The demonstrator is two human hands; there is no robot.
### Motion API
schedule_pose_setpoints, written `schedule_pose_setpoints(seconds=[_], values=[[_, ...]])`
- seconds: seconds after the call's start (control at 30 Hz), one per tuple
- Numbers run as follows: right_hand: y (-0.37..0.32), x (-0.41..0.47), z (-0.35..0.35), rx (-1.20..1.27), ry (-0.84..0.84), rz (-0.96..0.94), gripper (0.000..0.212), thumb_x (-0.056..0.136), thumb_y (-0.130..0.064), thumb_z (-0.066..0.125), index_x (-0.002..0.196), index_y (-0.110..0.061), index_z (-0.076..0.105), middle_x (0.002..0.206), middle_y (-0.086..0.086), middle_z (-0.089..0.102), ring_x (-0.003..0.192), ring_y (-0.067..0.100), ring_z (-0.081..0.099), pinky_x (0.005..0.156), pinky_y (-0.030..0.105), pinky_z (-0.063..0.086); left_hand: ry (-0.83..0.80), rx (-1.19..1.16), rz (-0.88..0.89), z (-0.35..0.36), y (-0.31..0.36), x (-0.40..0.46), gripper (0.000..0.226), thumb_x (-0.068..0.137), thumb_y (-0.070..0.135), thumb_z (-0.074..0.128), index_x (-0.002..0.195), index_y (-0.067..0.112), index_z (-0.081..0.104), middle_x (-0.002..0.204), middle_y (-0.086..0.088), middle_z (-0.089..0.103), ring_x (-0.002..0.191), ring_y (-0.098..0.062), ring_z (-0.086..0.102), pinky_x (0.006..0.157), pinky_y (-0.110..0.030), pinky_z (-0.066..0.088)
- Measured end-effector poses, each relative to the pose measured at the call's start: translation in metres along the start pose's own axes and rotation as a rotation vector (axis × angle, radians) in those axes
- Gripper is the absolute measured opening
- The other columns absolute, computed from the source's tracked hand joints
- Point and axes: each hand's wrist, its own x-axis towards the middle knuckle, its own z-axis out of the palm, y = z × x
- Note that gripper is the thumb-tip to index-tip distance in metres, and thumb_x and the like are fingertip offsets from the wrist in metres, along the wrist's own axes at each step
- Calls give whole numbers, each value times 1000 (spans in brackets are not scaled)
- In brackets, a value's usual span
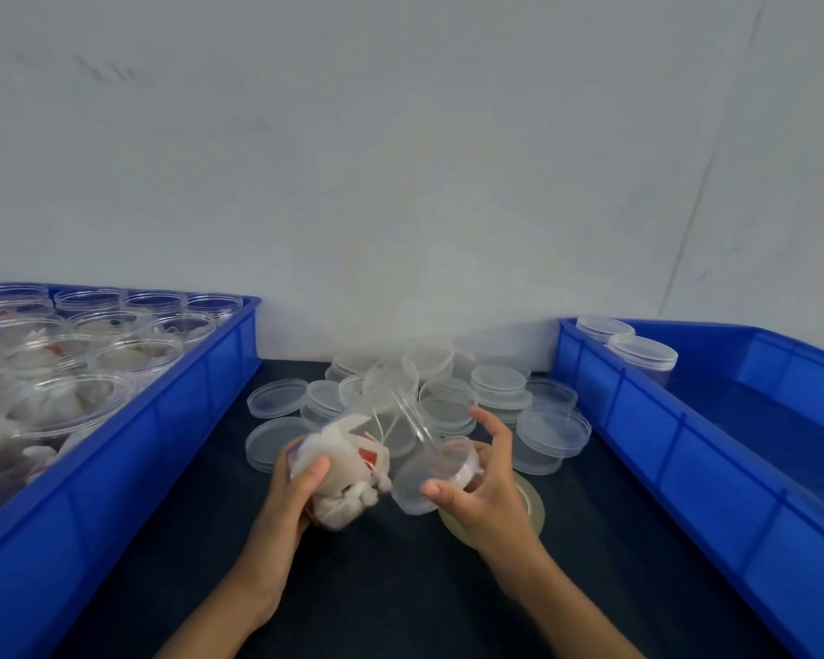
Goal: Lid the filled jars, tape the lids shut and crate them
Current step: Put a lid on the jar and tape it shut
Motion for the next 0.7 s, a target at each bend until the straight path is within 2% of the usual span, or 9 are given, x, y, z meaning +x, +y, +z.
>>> schedule_pose_setpoints(seconds=[0.1, 0.17, 0.23, 0.33, 0.47, 0.53, 0.6, 0.63, 0.7], values=[[6, -6, 7, 127, 15, 15, 90, 51, -48, 82, 127, -38, 34, 106, 3, 64, 90, 6, 69, 71, 15, 52, -15, 68, 25, 1, 2, -1, 56, 72, 54, 57, 124, 34, 54, 125, -2, 62, 114, -19, 61, 102, -42, 45], [9, -6, 9, 148, 29, 13, 79, 63, -48, 83, 126, -41, 37, 101, -3, 69, 94, 10, 69, 77, 23, 54, -17, 93, 25, 2, 2, -2, 66, 66, 61, 59, 124, 33, 54, 125, -3, 63, 115, -20, 60, 105, -45, 43], [8, -5, 9, 157, 63, 4, 65, 71, -54, 74, 125, -40, 42, 100, -5, 70, 97, 14, 68, 86, 31, 54, -20, 107, 17, 2, 3, -1, 73, 61, 65, 57, 126, 30, 54, 124, -3, 64, 115, -21, 60, 105, -46, 43], [6, -4, 7, 90, 83, -40, 51, 80, -54, 58, 128, -40, 46, 116, -3, 64, 105, 13, 63, 89, 28, 53, -22, 129, 2, 4, 3, -1, 59, 73, 56, 63, 126, 30, 55, 124, -4, 64, 114, -20, 61, 104, -43, 43], [7, -4, 7, -55, 46, -81, 53, 86, -50, 47, 138, -42, 38, 142, -20, 45, 127, -4, 46, 99, 13, 41, -31, 180, -36, 8, 6, 3, 57, 78, 58, 55, 128, 30, 55, 123, -2, 65, 113, -17, 61, 105, -40, 42], [6, -2, 6, -61, 48, -82, 50, 88, -49, 45, 136, -44, 34, 142, -27, 39, 131, -13, 36, 108, 14, 33, -38, 184, -60, 10, 9, 3, 57, 76, 58, 50, 126, 32, 56, 116, 1, 69, 107, -13, 64, 95, -32, 46], [6, -1, 6, -94, 81, -95, 45, 90, -51, 42, 134, -46, 33, 138, -33, 39, 131, -14, 34, 115, 24, 30, -64, 186, -71, 12, 12, 0, 52, 72, 57, 48, 120, 40, 57, 106, 6, 72, 95, -6, 68, 80, -23, 47], [6, 0, 7, -121, 97, -104, 42, 93, -54, 40, 134, -48, 33, 137, -35, 39, 132, -12, 34, 116, 29, 30, -70, 187, -73, 14, 12, -2, 49, 71, 58, 52, 117, 43, 58, 101, 8, 73, 90, -4, 68, 75, -21, 46], [6, -1, 9, -204, 115, -146, 39, 96, -59, 38, 133, -53, 31, 134, -42, 37, 133, -12, 30, 116, 33, 27, -58, 185, -71, 16, 11, -5, 49, 70, 59, 58, 114, 36, 61, 96, 7, 74, 85, -3, 69, 73, -22, 45]])
